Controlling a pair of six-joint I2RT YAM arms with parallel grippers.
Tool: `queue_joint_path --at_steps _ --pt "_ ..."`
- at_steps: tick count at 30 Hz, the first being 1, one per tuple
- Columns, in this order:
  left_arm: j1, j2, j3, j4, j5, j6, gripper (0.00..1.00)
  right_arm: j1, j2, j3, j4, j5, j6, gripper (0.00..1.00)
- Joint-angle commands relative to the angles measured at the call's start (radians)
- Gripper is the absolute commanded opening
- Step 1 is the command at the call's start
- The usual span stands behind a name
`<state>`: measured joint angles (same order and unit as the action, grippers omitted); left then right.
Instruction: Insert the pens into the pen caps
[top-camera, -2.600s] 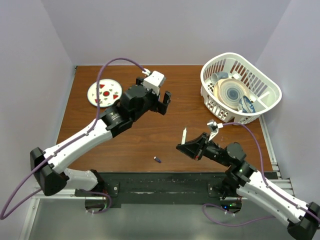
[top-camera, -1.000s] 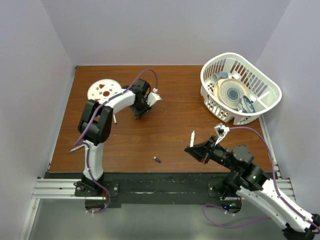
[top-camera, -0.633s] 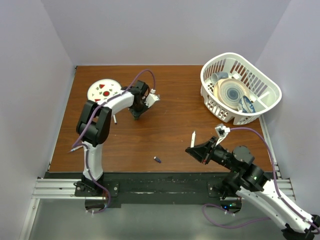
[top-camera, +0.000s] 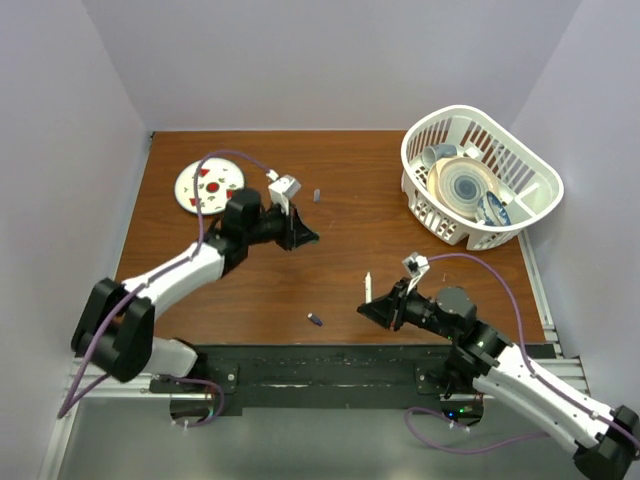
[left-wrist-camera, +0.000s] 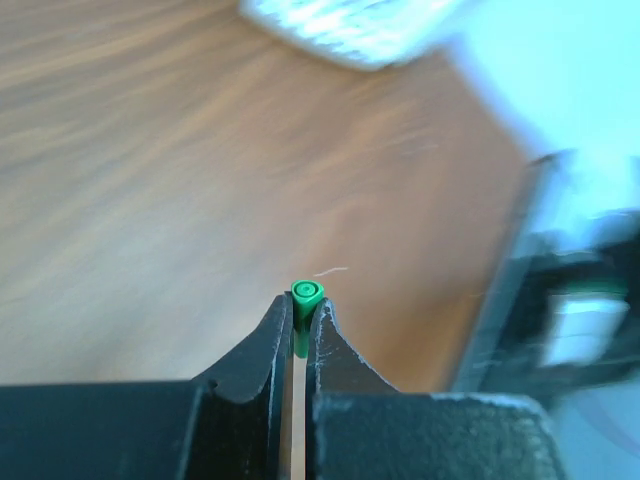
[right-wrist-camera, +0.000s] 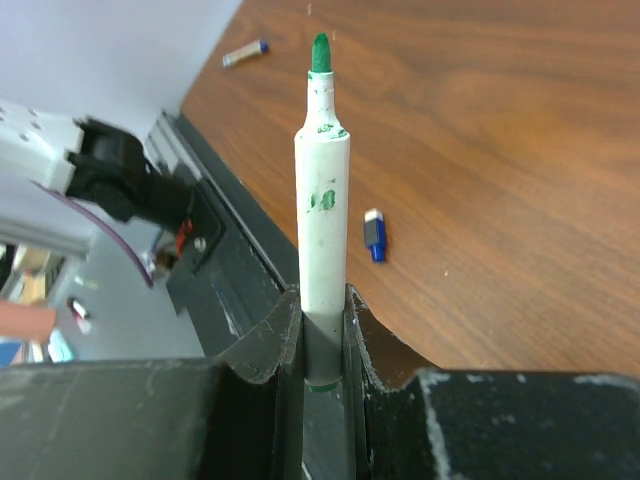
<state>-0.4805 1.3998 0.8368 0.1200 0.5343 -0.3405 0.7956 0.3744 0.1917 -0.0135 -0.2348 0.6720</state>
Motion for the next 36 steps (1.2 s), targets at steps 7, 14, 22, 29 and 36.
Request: queue_joint_path --at_steps 7,14,22,29,36 --pt "-0.175 -0.056 -0.341 1.085 -0.022 -0.724 0.00 0.005 0.411 0.011 0.541 -0.184 -0.011 0.00" --pt "-0.176 -0.068 -0.424 1.193 -0.125 -0.787 0.00 0.031 0.468 0.044 0.589 -0.155 -0.006 0.00" --pt "-0.184 -0.033 -0.452 1.271 -0.119 -0.822 0.00 0.040 0.495 0.068 0.587 -0.144 -0.017 0.00" --pt "-0.217 -0.002 -0.444 1.287 -0.119 -0.819 0.00 0.050 0.494 0.068 0.590 -0.138 -0.009 0.00" --pt "-0.222 -0.012 -0.461 1.278 -0.122 -0.812 0.00 0.054 0.451 0.061 0.554 -0.113 -0.011 0.00"
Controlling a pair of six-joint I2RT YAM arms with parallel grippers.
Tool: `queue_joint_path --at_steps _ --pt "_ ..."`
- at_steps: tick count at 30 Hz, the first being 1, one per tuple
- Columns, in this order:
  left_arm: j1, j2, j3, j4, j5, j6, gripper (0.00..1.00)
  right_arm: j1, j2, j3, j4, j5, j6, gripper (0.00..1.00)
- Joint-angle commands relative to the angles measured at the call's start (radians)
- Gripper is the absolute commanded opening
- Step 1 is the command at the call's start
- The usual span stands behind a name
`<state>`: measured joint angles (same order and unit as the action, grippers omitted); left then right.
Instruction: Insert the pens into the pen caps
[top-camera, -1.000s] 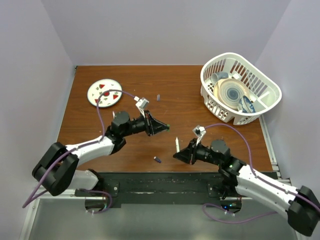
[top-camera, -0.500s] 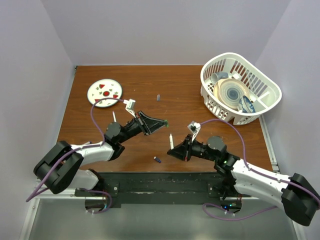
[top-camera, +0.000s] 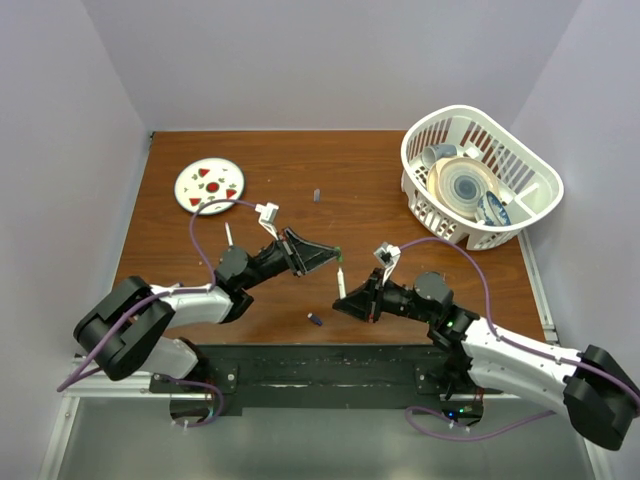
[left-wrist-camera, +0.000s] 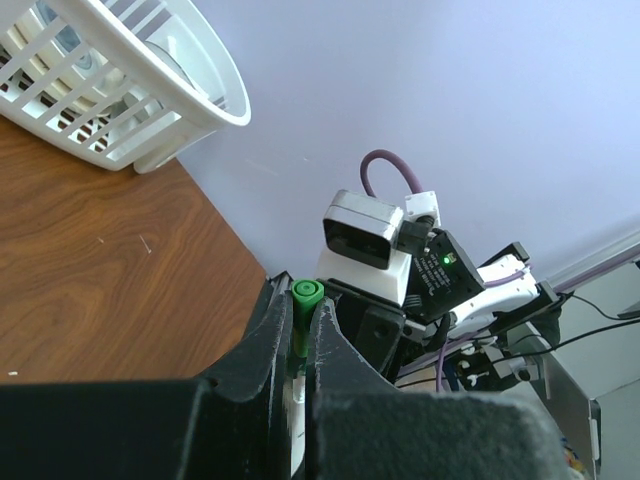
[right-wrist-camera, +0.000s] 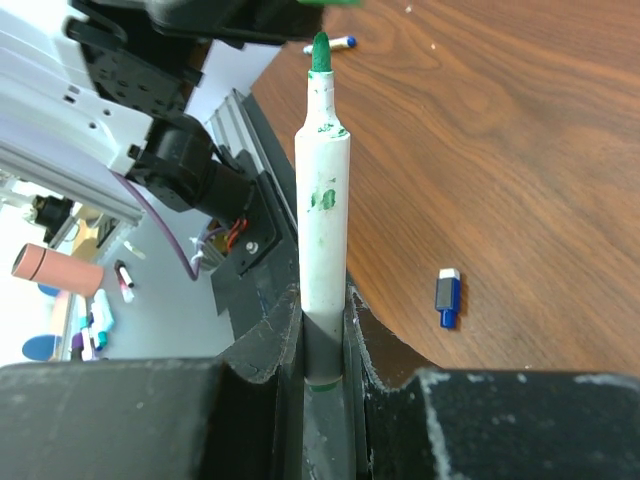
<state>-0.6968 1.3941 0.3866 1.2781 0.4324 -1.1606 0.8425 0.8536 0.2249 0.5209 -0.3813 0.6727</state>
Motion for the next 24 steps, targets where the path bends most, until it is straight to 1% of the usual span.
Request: queue_joint_path --at_steps 1,16,24 --pt "-0.009 -0.006 -0.011 0.121 -0.020 0.007 0.00 0.007 -0.036 0.028 0.013 0.033 -0.012 0.00" --pt "-0.035 -0.040 -0.018 0.110 -0.034 0.007 0.00 0.007 -0.037 0.019 0.004 0.038 -0.012 0.00" --pt "-0.035 -0.098 0.008 0.012 -0.066 0.056 0.00 0.009 -0.051 0.008 -0.005 0.041 -0.010 0.00"
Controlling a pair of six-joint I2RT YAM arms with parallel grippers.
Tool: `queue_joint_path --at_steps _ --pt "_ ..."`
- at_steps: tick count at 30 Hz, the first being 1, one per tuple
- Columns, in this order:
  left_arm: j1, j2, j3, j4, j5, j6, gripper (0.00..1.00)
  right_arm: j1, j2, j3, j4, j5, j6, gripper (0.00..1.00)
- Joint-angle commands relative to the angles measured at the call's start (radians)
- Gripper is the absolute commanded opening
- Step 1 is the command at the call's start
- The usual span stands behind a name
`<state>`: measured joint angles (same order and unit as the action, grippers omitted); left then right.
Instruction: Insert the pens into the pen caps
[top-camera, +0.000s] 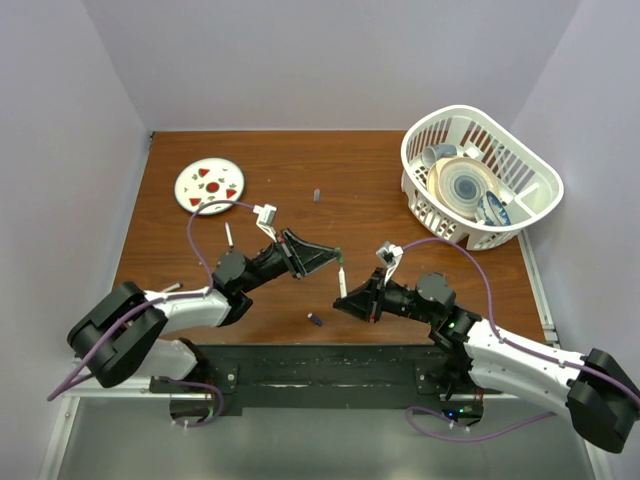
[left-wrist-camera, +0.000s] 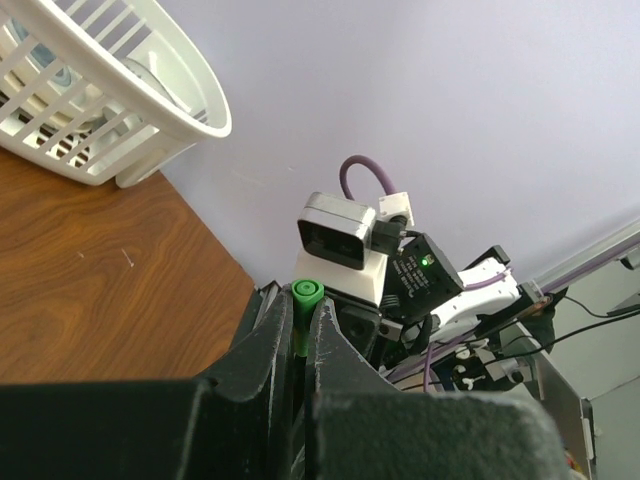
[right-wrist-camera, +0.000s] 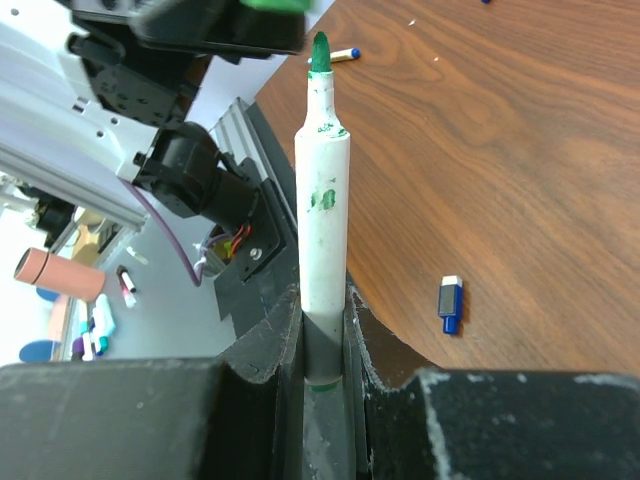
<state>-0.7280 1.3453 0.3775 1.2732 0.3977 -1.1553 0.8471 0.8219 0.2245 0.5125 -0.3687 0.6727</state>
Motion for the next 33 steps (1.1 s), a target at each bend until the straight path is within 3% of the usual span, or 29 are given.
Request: queue_joint_path --at_steps 1,33 --pt "-0.005 -0.054 0.017 0.009 -0.031 0.054 0.00 0.004 -0.024 0.009 -0.005 0.031 -0.012 0.00" --pt "-0.014 -0.026 0.023 -0.051 -0.010 0.086 0.00 0.006 -0.001 0.019 0.001 0.024 0.001 0.00"
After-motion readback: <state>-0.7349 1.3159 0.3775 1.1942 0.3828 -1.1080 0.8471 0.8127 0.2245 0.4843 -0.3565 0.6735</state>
